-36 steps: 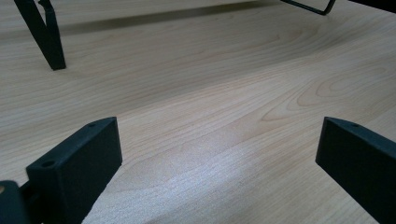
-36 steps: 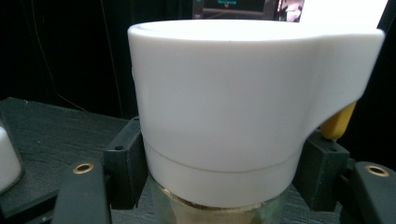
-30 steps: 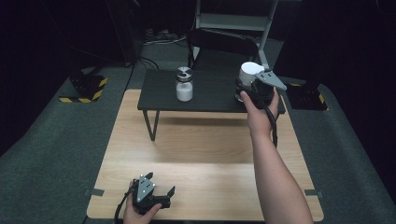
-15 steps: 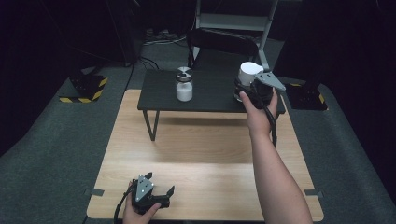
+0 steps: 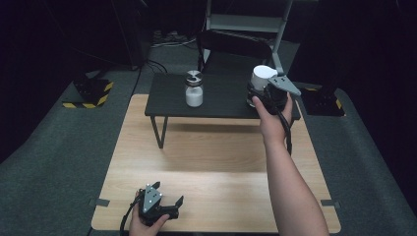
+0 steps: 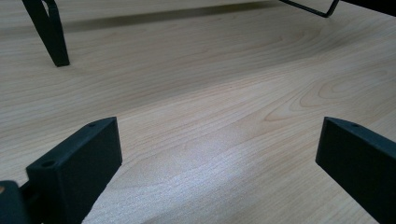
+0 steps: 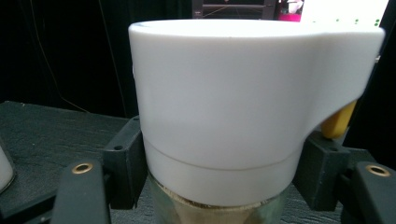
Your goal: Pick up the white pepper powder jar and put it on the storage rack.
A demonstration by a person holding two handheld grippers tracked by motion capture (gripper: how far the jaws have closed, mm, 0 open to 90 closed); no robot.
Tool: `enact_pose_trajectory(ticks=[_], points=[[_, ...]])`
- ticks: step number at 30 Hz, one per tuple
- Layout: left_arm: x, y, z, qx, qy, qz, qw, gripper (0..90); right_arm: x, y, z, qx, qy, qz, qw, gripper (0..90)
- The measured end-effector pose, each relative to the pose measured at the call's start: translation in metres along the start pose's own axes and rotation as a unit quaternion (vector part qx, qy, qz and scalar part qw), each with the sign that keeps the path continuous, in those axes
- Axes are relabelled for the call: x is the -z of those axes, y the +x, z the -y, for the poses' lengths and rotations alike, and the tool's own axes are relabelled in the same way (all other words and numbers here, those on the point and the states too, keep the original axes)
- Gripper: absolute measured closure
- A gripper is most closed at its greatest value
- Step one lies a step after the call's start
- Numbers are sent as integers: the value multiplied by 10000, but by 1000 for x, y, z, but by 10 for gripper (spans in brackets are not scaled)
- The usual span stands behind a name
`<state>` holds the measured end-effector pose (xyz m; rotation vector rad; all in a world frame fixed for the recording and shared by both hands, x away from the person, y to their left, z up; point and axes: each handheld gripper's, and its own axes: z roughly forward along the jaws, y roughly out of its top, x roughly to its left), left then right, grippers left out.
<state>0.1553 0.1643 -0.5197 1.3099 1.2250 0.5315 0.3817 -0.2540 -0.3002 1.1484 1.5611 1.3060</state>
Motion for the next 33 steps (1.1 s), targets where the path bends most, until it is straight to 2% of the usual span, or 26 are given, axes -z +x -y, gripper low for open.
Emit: enact_pose_trajectory(ticks=[5, 10, 11, 15, 19, 33], points=[[0, 0, 0, -4, 0, -4, 10000, 8, -1, -2, -1, -23, 121, -17, 9999, 204], [0, 0, 0, -4, -4, -4, 10000, 8, 0, -5, 0, -99, 122, -97, 9998, 116], [0, 0, 0, -2, -3, -5, 10000, 8, 1, -2, 3, -72, 67, -28, 9999, 75], [0, 0, 0, -15, 11, -3, 10000, 8, 1, -4, 5, -80, 113, -88, 9999, 20], [0, 0, 0, -54, 17, 2, 10000, 8, 6, -5, 12, -128, -52, -156, 9998, 4], [0, -1, 0, -92, 32, 2, 10000, 8, 30, -4, 15, -5, -251, -306, 9992, 4]])
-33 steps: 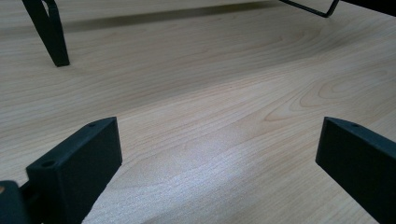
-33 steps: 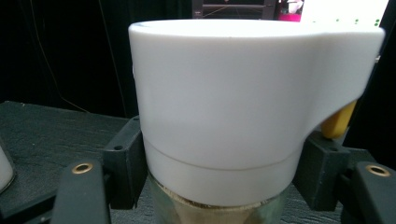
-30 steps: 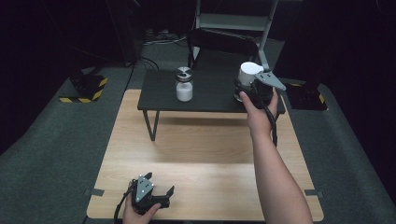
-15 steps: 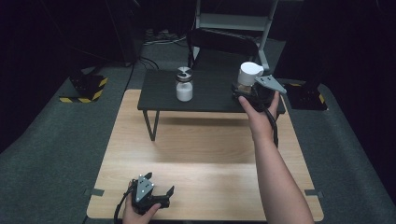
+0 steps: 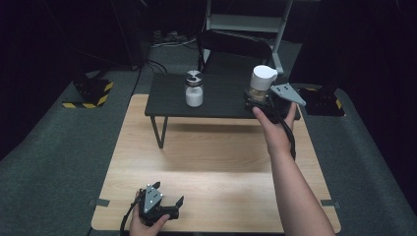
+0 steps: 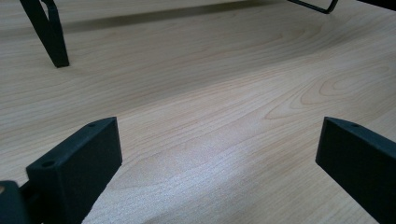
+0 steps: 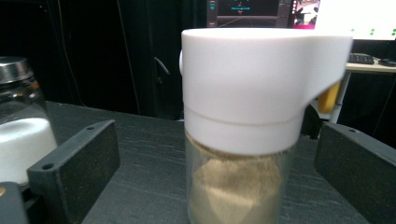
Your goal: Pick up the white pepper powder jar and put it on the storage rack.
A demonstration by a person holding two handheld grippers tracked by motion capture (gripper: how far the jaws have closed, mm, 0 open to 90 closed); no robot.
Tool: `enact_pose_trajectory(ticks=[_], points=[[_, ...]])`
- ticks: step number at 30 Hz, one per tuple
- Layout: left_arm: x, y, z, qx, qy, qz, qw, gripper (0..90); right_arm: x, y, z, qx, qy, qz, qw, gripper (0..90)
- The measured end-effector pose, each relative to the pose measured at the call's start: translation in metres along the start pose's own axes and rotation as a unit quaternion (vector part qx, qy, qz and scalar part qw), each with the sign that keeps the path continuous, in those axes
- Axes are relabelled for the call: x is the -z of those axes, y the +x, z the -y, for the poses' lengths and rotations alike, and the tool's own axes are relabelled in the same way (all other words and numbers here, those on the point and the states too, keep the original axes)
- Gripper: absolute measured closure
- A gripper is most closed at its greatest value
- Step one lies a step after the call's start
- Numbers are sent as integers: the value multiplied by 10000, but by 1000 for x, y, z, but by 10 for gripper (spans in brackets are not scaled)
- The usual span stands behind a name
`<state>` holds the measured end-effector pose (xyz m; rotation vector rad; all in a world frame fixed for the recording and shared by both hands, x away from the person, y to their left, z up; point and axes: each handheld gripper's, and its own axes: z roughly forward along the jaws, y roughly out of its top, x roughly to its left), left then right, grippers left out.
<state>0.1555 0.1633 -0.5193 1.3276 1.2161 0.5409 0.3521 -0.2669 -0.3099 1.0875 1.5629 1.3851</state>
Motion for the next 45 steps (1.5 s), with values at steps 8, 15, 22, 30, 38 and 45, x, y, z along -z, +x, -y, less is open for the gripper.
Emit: enact_pose_trajectory(ticks=[8, 15, 22, 30, 38, 45], points=[[0, -1, 0, -15, -7, -10, 10000, 8, 18, -3, 8, -21, -63, -70, 10000, 4], [0, -1, 1, -12, -28, -7, 10000, 8, 33, -6, 17, -10, -122, -159, 9998, 4], [0, -1, 1, 3, -23, -13, 10000, 8, 50, -7, 29, 9, -171, -281, 9995, 4], [0, -1, 1, -26, -18, -21, 10000, 8, 67, -9, 40, 53, -247, -366, 9990, 4], [0, -2, 1, -29, -17, -24, 10000, 8, 87, -11, 55, -21, -322, -479, 9983, 4], [0, -2, 1, -41, -8, -32, 10000, 8, 100, -12, 66, 78, -330, -532, 9980, 4]])
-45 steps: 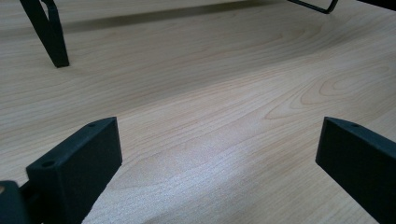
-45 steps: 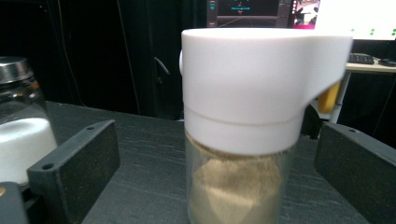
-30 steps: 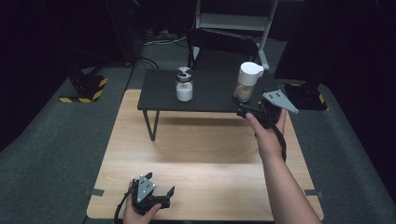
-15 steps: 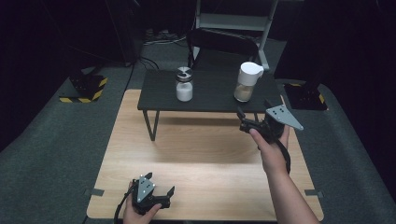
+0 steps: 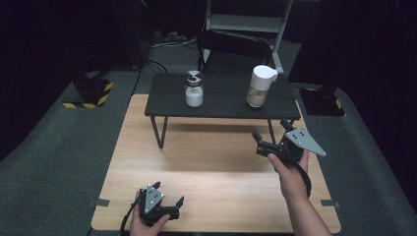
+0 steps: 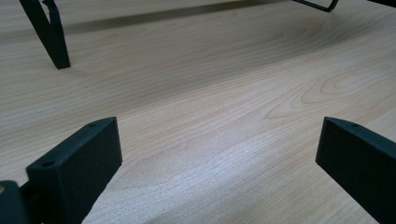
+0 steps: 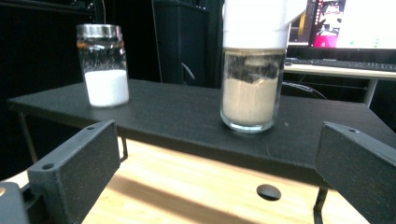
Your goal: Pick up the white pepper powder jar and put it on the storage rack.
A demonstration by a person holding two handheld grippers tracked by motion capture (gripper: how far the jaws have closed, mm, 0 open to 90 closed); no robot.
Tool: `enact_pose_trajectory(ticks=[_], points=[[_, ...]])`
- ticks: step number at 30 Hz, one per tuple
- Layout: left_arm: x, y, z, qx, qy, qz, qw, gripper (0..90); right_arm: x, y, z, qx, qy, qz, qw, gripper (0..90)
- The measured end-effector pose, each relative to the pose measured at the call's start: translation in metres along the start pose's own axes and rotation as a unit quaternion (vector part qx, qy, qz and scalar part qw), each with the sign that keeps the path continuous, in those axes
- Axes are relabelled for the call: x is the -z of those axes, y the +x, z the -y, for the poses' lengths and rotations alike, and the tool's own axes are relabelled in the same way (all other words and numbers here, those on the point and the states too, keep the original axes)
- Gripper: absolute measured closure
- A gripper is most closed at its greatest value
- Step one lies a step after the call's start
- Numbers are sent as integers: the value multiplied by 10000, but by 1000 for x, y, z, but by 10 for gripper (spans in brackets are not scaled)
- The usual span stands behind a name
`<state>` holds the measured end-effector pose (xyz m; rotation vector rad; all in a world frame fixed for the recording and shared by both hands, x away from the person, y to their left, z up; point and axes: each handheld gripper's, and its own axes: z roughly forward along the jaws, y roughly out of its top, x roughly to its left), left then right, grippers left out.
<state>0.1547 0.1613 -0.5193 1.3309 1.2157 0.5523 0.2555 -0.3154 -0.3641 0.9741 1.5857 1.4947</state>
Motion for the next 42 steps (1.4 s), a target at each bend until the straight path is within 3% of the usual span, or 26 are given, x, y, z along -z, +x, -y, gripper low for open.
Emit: enact_pose_trajectory(ticks=[20, 42], points=[[0, -1, 0, -25, -6, -14, 10000, 8, 45, -5, 42, -207, 9, -223, 9995, 4], [0, 0, 0, 4, -9, -10, 10000, 8, 73, -11, 84, -343, 390, -131, 9986, 4]])
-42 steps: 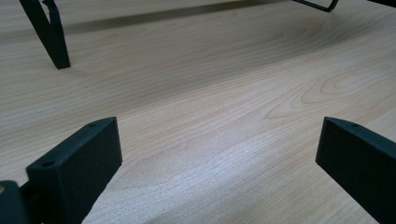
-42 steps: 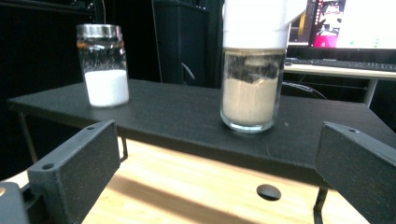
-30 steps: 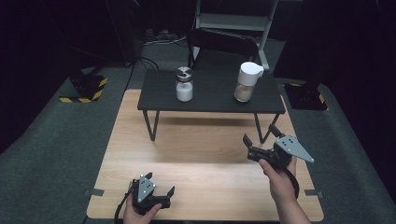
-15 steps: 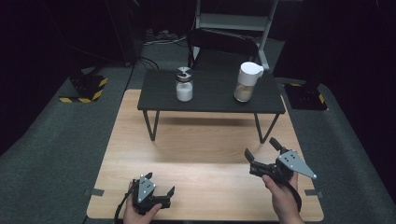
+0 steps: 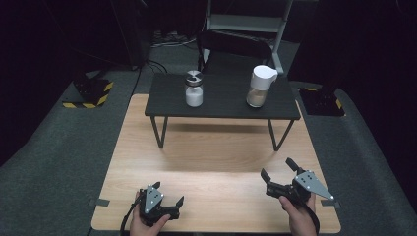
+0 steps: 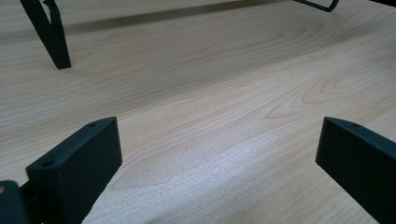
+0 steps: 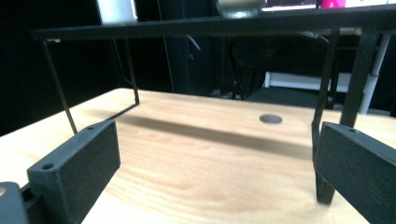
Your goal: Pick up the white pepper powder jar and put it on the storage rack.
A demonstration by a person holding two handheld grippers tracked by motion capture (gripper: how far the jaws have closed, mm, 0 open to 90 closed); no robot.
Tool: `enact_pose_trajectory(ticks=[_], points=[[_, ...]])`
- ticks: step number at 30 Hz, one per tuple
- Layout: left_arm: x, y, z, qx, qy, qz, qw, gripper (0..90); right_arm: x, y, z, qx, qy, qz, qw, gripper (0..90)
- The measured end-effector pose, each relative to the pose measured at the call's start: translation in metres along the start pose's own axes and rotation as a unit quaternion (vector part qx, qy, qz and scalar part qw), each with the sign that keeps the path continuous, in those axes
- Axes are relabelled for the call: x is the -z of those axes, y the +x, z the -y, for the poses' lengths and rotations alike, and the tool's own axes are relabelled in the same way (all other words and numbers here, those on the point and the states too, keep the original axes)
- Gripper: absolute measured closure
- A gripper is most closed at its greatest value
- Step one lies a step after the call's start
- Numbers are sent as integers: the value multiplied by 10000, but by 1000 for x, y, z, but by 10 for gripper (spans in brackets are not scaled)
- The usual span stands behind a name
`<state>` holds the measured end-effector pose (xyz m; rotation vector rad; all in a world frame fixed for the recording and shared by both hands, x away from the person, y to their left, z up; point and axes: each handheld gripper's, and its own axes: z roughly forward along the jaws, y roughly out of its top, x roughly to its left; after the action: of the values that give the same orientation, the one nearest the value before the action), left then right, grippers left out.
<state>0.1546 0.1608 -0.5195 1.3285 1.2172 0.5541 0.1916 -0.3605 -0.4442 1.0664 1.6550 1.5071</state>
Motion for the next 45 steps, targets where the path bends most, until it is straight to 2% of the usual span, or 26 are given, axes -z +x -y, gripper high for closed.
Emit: enact_pose_trajectory(ticks=[9, 18, 20, 23, 30, 32, 35, 37, 45], points=[[0, 0, 0, 23, -6, -4, 10000, 8, 10, -5, 21, -123, 325, 88, 9994, 4], [0, 0, 0, 26, 5, -4, 10000, 8, 13, -4, 31, -25, 618, 204, 9979, 4], [-1, 0, 0, 25, 8, -5, 10000, 8, 14, -4, 32, 105, 772, 204, 9967, 4], [-1, 0, 0, 22, 13, 1, 10000, 8, 14, -4, 31, 180, 914, 193, 9955, 4], [-1, 1, -1, 40, 12, 7, 10000, 8, 12, -4, 30, 264, 1210, 224, 9920, 4], [-1, 0, 0, 40, 6, 14, 10000, 8, 10, -3, 30, 310, 1388, 246, 9895, 5], [-1, 0, 0, 24, 7, 11, 10000, 8, 8, -4, 31, 327, 1461, 245, 9884, 5], [-1, 0, 0, 37, -15, 16, 10000, 8, 5, -4, 31, 359, 1597, 258, 9862, 9], [0, 0, 1, 39, -36, 13, 10000, 8, 4, -3, 30, 354, 1620, 246, 9859, 7]])
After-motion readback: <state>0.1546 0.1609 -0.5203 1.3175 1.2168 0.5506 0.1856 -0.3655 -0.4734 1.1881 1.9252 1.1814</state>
